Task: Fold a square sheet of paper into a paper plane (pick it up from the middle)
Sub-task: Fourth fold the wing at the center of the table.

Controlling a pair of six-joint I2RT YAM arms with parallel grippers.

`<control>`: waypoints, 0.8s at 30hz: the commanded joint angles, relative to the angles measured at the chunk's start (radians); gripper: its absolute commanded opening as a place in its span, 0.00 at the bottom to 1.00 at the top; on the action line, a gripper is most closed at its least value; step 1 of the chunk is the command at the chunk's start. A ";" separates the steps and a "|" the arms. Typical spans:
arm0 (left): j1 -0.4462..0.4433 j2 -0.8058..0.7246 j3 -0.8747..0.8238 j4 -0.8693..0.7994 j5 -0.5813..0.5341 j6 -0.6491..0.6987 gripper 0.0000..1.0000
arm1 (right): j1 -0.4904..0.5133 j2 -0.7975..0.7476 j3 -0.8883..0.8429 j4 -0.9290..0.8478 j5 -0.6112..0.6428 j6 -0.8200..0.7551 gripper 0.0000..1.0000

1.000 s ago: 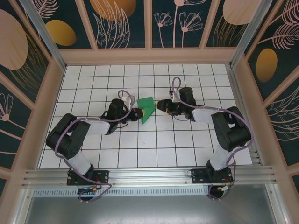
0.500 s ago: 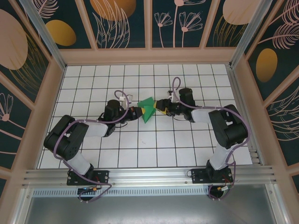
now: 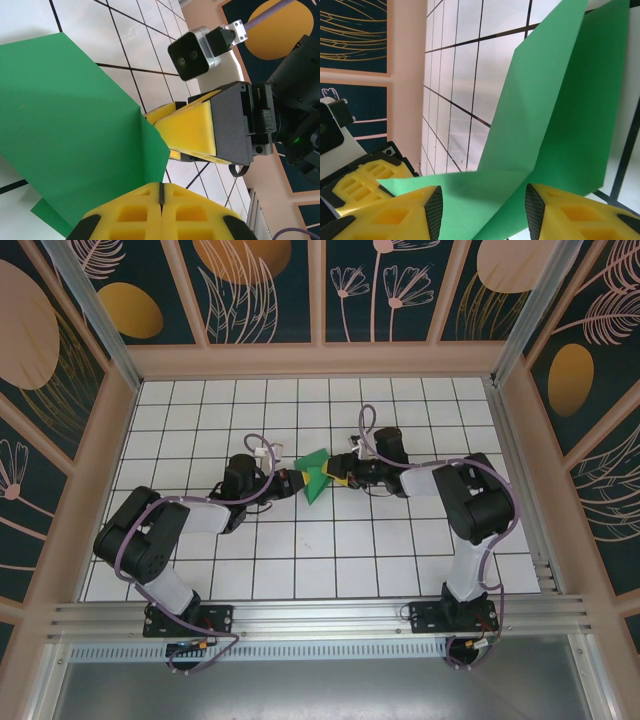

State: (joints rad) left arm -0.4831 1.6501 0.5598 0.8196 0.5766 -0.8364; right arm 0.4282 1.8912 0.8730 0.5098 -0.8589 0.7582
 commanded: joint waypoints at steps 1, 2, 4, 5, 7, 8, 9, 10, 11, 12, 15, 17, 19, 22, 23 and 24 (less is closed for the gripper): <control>0.008 -0.009 -0.016 0.048 0.027 -0.007 0.01 | 0.007 0.027 0.026 0.064 -0.038 0.021 0.47; 0.008 -0.009 -0.016 0.050 0.027 -0.008 0.01 | 0.007 0.032 0.028 0.066 -0.038 0.023 0.47; 0.008 -0.007 -0.020 0.050 0.030 -0.006 0.02 | 0.008 0.040 0.032 0.077 -0.038 0.032 0.45; 0.009 -0.006 -0.021 0.049 0.031 -0.006 0.02 | 0.008 0.045 0.031 0.085 -0.038 0.038 0.43; 0.012 -0.006 -0.024 0.044 0.030 -0.005 0.01 | 0.007 0.051 0.031 0.102 -0.037 0.051 0.37; 0.014 -0.005 -0.027 0.039 0.029 -0.004 0.02 | 0.009 0.054 0.031 0.108 -0.037 0.058 0.35; 0.016 -0.006 -0.030 0.035 0.026 -0.004 0.02 | 0.009 0.055 0.032 0.110 -0.034 0.062 0.30; 0.018 -0.007 -0.032 0.030 0.022 -0.004 0.03 | 0.011 0.056 0.032 0.110 -0.032 0.063 0.26; 0.020 -0.007 -0.034 0.024 0.017 -0.005 0.04 | 0.012 0.051 0.026 0.112 -0.026 0.064 0.22; 0.022 -0.010 -0.034 0.011 0.002 -0.007 0.07 | 0.014 0.046 0.022 0.113 -0.013 0.064 0.19; 0.024 -0.023 -0.018 -0.081 -0.063 0.016 0.18 | 0.023 0.020 0.005 0.099 0.040 0.061 0.10; 0.024 -0.044 -0.010 -0.144 -0.114 0.036 0.28 | 0.032 -0.008 -0.016 0.089 0.098 0.066 0.06; 0.023 -0.078 -0.009 -0.196 -0.162 0.058 0.38 | 0.050 -0.045 -0.029 0.054 0.181 0.062 0.04; 0.023 -0.148 -0.021 -0.248 -0.208 0.106 0.49 | 0.094 -0.120 -0.040 -0.039 0.358 0.053 0.02; 0.023 -0.175 -0.029 -0.263 -0.224 0.128 0.52 | 0.110 -0.146 -0.046 -0.062 0.421 0.057 0.02; 0.023 -0.202 -0.038 -0.271 -0.237 0.150 0.53 | 0.113 -0.171 -0.052 -0.090 0.488 0.064 0.02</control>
State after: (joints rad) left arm -0.4656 1.5227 0.5369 0.6106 0.4095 -0.7677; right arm 0.5163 1.8130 0.8360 0.4896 -0.5838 0.8215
